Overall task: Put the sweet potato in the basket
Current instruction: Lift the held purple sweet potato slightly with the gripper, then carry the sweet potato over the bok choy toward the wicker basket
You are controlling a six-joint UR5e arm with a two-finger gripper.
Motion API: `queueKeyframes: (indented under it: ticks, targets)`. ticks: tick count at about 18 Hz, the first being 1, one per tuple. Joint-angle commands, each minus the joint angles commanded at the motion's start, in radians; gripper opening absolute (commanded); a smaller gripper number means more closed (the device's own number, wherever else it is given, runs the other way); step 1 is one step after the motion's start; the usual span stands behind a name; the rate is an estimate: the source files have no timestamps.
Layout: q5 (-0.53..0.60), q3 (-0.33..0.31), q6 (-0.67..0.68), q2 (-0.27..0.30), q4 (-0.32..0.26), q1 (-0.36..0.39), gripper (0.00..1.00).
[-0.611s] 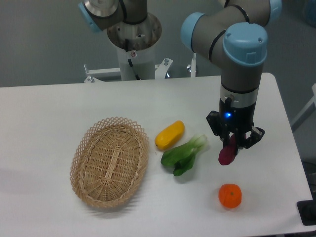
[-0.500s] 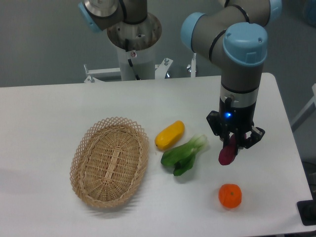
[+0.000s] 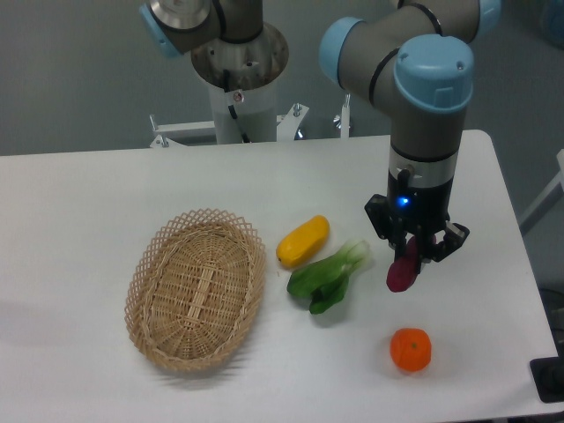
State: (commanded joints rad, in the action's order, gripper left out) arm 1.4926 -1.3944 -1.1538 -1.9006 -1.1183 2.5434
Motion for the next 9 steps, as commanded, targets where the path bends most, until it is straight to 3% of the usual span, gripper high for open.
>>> queueKeyframes:
  ticks: [6, 9]
  targets:
    - [0.005, -0.034, 0.149, 0.009, 0.014, -0.081, 0.21]
    - [0.003, -0.081, 0.261, 0.021, 0.018, -0.136, 0.21]
